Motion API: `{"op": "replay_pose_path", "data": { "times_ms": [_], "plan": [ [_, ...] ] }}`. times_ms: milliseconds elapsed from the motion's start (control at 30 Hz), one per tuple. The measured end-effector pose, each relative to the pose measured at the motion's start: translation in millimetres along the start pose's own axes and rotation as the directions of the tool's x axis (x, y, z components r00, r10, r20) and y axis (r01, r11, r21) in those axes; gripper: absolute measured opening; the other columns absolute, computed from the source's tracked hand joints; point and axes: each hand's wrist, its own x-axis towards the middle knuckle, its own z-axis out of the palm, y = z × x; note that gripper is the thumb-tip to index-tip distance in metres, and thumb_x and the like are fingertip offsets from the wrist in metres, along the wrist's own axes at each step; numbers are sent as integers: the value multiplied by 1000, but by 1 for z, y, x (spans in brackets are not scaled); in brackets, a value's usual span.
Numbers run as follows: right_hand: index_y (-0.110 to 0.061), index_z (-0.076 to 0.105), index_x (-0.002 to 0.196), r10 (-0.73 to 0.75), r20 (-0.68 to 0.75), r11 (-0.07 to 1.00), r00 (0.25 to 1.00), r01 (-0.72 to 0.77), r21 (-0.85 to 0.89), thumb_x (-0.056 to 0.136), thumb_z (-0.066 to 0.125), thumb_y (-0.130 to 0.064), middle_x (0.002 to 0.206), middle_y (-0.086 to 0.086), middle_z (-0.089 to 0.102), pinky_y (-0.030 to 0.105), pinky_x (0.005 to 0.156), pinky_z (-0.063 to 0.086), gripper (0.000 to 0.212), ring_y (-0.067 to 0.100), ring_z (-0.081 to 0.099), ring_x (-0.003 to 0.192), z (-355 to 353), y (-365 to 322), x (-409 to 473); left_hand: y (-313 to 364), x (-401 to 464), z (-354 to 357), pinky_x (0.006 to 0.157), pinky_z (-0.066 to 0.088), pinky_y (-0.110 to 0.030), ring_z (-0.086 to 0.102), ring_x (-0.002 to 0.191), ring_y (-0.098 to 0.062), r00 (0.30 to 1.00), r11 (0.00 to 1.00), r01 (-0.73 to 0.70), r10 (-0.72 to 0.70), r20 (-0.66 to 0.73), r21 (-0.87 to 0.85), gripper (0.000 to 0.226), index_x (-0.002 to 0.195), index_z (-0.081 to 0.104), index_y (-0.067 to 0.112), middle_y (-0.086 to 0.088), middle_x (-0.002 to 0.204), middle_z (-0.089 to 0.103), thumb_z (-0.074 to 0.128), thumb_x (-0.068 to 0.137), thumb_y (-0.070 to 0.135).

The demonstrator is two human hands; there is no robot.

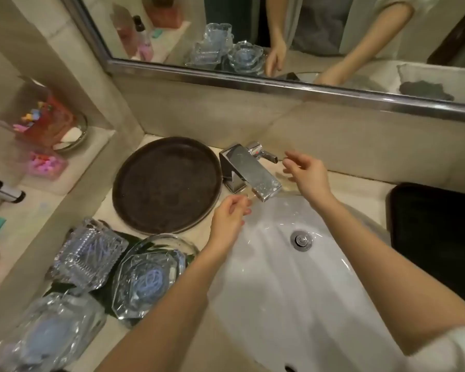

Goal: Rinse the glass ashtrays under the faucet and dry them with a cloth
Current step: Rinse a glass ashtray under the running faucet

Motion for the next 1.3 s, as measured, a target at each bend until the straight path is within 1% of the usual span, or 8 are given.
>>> {"op": "replay_pose_path", "data": {
  "times_ms": [100, 167, 233, 300, 400, 567, 800, 1300],
  "plan": [
    [-5, 64, 116, 10, 52, 999, 999, -12, 31, 87, 63, -14, 95, 9, 68, 35, 84, 54, 30, 15, 65, 76, 10, 0, 13, 9, 13, 10, 73, 45, -20, 59, 82, -2, 1000, 996, 12, -13, -9, -87, 19, 110, 56, 13, 8, 91, 62, 47, 97, 24],
    [-7, 69, 104, -2, 51, 1000, 999, 2, 15, 86, 64, -14, 86, 6, 69, 40, 84, 54, 20, 12, 66, 73, 18, 3, 16, 12, 18, 13, 73, 45, -17, 59, 82, 0, 1000, 998, -4, 3, -7, -70, 18, 108, 57, 12, 8, 90, 62, 50, 96, 25],
    [-10, 72, 95, -50, 25, 997, 998, 51, -50, 87, 62, -17, 81, 4, 70, 38, 81, 54, 15, 14, 67, 76, 21, 6, 17, 9, 21, 13, 73, 46, -15, 59, 82, 0, 1000, 999, -25, 25, -19, -29, 13, 100, 58, 15, 9, 89, 63, 50, 96, 25],
    [-10, 73, 94, -97, 13, 986, 995, 97, -135, 88, 60, -18, 81, 8, 72, 34, 79, 53, 16, 16, 67, 78, 21, 7, 19, 1, 22, 10, 78, 46, -22, 60, 85, -5, 999, 999, -38, 38, -27, -4, 10, 93, 58, 24, 9, 88, 63, 49, 96, 26],
    [-10, 73, 92, -136, 18, 978, 991, 137, -158, 87, 58, -20, 81, 9, 73, 43, 80, 53, 19, 21, 69, 79, 21, 10, 24, -16, 19, 4, 83, 46, -28, 61, 91, -14, 997, 994, -58, 63, -42, 95, 8, 87, 59, 30, 6, 91, 65, 54, 91, 34],
    [-9, 73, 89, -126, 0, 977, 992, 125, -175, 89, 56, -18, 80, 9, 73, 41, 83, 52, 20, 21, 69, 79, 21, 8, 26, -37, 3, -7, 77, 43, -12, 59, 89, -11, 998, 983, -13, 24, -59, 184, 11, 94, 62, 23, 5, 93, 65, 56, 92, 15],
    [-8, 73, 83, -132, -17, 975, 991, 127, -184, 89, 54, -15, 75, 4, 70, 36, 82, 51, 21, 22, 67, 77, 20, 1, 25, -42, -4, -14, 88, 47, -32, 63, 95, -22, 996, 987, 24, -11, -84, 161, 18, 87, 61, 29, -2, 96, 68, 56, 92, 12],
    [-6, 74, 89, -119, -19, 981, 993, 115, -155, 89, 54, -15, 78, 9, 72, 43, 83, 52, 21, 25, 68, 79, 20, 1, 27, -40, -3, -12, 91, 47, -36, 62, 97, -24, 999, 987, 10, -1, -54, 160, 21, 87, 60, 30, 3, 93, 66, 53, 93, 11]
  ]
}}
